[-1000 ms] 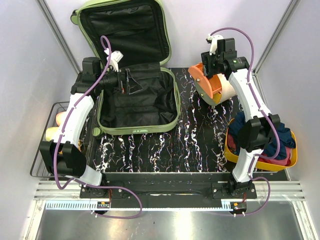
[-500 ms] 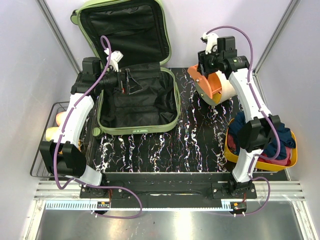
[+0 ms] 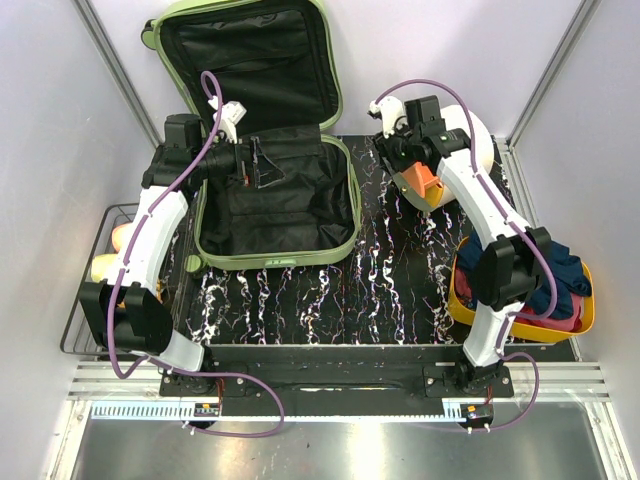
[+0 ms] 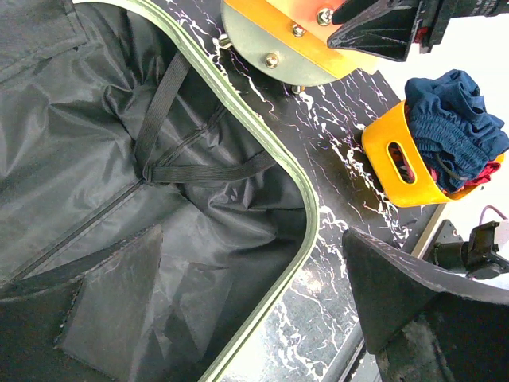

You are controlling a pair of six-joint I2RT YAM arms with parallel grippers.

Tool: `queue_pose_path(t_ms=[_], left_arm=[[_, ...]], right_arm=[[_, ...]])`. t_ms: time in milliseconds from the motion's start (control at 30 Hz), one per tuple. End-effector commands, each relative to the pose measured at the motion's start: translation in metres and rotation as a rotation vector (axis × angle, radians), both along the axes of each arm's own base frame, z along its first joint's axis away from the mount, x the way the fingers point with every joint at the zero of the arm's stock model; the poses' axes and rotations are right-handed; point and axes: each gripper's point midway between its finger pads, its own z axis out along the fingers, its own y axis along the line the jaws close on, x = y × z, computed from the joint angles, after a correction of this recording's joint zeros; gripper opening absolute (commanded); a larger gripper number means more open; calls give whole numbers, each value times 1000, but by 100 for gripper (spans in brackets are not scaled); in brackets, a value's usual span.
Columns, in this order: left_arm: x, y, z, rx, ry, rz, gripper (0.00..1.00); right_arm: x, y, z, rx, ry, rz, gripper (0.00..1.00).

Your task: Open, take out, and arrange the luggage

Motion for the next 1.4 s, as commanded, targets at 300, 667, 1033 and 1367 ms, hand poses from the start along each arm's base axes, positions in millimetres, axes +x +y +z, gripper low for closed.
queue_pose_path(t_ms=[300, 667, 1033, 1367], left_arm=[[10, 5, 12, 33, -59, 31, 99], [13, 6, 9, 41, -55, 38, 99], [15, 5, 8, 39, -53, 32, 99], [21, 7, -1, 46, -29, 48, 99]], right_arm=[[79, -68, 32, -127, -310, -298, 44], [83, -114, 19, -200, -297, -353, 44], [73, -159, 11, -247, -280, -393, 45], [78, -195, 14, -238, -285, -457, 45]])
